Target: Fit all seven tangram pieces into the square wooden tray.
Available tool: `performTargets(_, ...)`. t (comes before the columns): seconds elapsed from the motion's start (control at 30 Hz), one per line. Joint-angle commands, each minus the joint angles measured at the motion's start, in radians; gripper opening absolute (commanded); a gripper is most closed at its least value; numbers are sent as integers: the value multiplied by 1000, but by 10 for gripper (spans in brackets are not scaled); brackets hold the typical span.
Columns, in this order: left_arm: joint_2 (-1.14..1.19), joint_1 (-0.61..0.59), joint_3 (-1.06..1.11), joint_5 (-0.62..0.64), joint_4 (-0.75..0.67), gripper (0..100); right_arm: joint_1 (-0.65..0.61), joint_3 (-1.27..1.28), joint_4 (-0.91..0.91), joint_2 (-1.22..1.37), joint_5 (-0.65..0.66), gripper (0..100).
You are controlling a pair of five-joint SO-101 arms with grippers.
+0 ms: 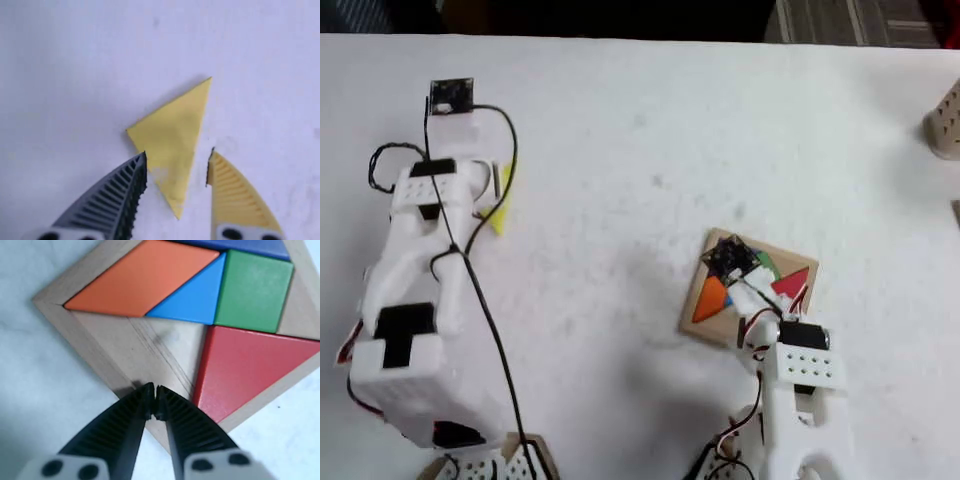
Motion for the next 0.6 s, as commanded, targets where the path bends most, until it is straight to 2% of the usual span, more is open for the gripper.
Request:
performTargets(0.0, 156, -36, -219, 120, 44, 314, -12, 9, -2, -1, -6, 16)
performTargets(0.1, 305, -38, -399, 129, 152, 370, -12, 9, -2, -1, -6, 16)
performTargets(0.27, 492, -53, -669, 130, 315, 373, -12, 9, -2, -1, -5, 16)
performTargets(0.57, 665, -48, -922, 129, 485, 373, -12, 9, -4, -1, -5, 16)
